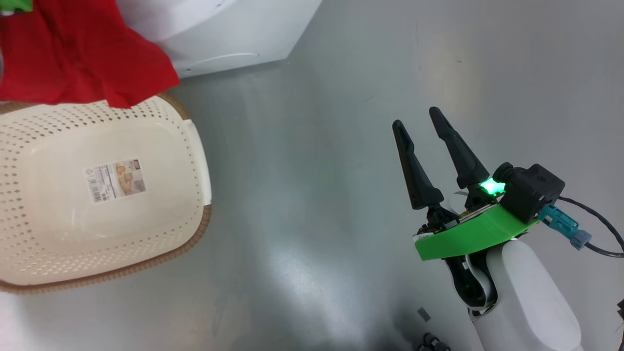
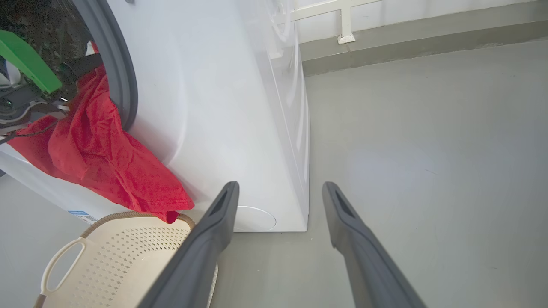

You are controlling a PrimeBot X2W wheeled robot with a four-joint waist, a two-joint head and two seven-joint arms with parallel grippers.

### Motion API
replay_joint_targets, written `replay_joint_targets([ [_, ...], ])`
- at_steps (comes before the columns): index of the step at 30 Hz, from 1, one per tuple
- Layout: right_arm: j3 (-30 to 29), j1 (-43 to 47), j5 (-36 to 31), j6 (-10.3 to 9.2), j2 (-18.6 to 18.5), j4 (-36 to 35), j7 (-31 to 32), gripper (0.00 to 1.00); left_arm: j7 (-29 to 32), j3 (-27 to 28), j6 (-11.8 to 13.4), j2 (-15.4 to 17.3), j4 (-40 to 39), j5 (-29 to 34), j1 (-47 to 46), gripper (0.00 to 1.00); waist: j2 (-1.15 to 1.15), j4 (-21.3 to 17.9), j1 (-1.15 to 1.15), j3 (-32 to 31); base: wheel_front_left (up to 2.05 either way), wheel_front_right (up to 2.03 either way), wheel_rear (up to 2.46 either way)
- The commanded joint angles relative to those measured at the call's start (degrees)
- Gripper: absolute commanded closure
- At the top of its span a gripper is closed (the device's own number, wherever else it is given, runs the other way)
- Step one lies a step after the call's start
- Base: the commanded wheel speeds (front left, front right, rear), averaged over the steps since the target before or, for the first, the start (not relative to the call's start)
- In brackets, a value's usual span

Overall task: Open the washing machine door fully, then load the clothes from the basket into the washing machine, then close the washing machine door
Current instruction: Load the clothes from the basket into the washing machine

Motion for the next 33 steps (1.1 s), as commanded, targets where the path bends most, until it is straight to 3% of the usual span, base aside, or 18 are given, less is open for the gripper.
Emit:
replay_joint_targets([
  [1, 1.1, 1.0, -0.4, 0.09, 0.3, -1.0, -0.3, 0.0, -0.5, 0.3, -0.3, 1.8, -1.0, -0.3, -0.8, 0.0, 0.0, 0.6, 0.0, -0.5, 0.0, 0.0, 0.0],
  [6, 0.9, 0.7, -0.7, 0.09, 0.3, -0.7, -0.3, 0.0, -0.7, -0.2, -0.3, 1.6, -2.8, -1.2, 0.3, 0.0, 0.0, 1.8, 0.0, -1.3, 0.0, 0.0, 0.0],
  [17, -1.1, 0.9, -2.1, 0.09, 0.3, -0.4, -0.3, 0.0, -0.7, 3.3, -0.3, 1.2, -15.8, -0.7, 11.9, 0.0, 0.0, 5.8, 0.0, -3.3, 0.0, 0.0, 0.0],
  [33, -2.5, 0.7, -3.1, 0.09, 0.3, 0.0, -0.3, 0.0, -0.7, 12.7, -0.3, 1.3, -43.1, 2.4, 39.8, 0.0, 0.0, 8.1, 0.0, -5.3, 0.0, 0.0, 0.0],
])
